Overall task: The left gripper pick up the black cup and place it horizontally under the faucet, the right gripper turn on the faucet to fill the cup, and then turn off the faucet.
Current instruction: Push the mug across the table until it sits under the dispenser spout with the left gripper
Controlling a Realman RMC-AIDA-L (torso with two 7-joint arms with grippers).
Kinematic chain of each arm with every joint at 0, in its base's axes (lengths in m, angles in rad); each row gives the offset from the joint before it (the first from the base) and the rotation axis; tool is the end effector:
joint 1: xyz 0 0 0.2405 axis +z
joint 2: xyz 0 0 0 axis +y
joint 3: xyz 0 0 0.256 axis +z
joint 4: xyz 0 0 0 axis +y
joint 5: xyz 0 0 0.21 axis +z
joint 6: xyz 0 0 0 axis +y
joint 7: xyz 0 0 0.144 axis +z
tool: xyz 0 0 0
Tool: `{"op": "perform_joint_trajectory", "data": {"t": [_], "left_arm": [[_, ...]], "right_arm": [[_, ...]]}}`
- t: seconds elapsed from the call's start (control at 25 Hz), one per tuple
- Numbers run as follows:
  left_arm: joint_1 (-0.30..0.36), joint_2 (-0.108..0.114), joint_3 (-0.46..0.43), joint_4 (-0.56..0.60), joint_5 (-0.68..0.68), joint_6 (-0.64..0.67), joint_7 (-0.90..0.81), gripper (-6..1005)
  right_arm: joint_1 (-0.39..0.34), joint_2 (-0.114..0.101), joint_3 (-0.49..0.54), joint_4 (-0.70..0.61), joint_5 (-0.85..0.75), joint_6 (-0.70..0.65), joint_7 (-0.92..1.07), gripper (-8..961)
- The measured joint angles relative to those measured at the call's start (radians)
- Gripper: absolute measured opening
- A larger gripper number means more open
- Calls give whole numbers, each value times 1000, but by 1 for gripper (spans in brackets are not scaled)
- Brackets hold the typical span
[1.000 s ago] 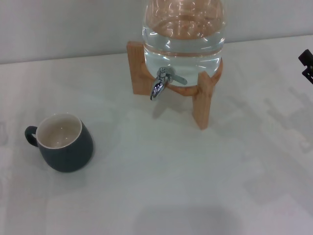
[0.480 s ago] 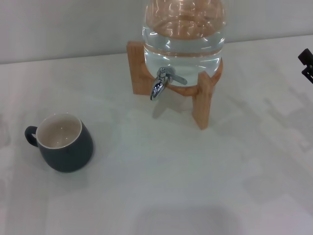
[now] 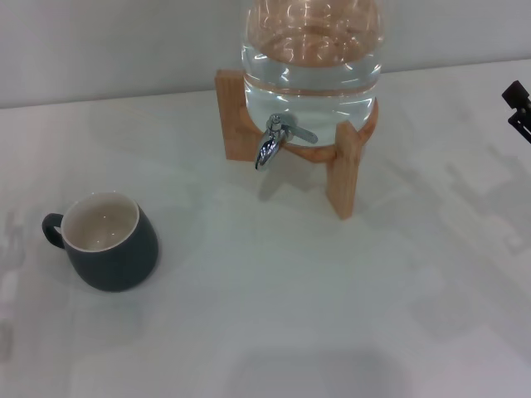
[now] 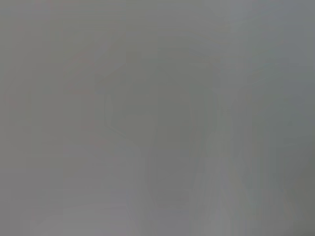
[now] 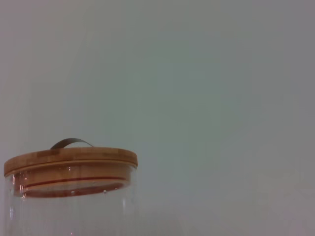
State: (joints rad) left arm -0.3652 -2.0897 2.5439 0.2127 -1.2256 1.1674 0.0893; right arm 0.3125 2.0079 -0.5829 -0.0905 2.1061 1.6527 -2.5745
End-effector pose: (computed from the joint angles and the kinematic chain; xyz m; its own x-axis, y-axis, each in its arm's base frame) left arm -0.3485 0.3038 -0.0219 0.7855 0.0094 0.6188 0.6189 -0.0087 -0.7854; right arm 0.3413 0.2711 0.0585 0.5372 0.2641 -0.8010 -0.7217 -0.3477 -0.5986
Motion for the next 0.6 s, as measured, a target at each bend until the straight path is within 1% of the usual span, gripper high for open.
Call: {"op": "perform_joint_trajectory", "data": {"t": [0.2,0.44,0.6], "left_arm": [[13,-1,15,2,0,-5,-1,486],[15,-1,66,0,0,-5,2,486],[16,-1,74,-2,0,-6,3,485]], "right_arm": [[1,0,-5,0,0,-4,-3,863],[0,2,-13,0,0,-6,-3,864],[0,2,-15,0,0,-10,-3,863]]}}
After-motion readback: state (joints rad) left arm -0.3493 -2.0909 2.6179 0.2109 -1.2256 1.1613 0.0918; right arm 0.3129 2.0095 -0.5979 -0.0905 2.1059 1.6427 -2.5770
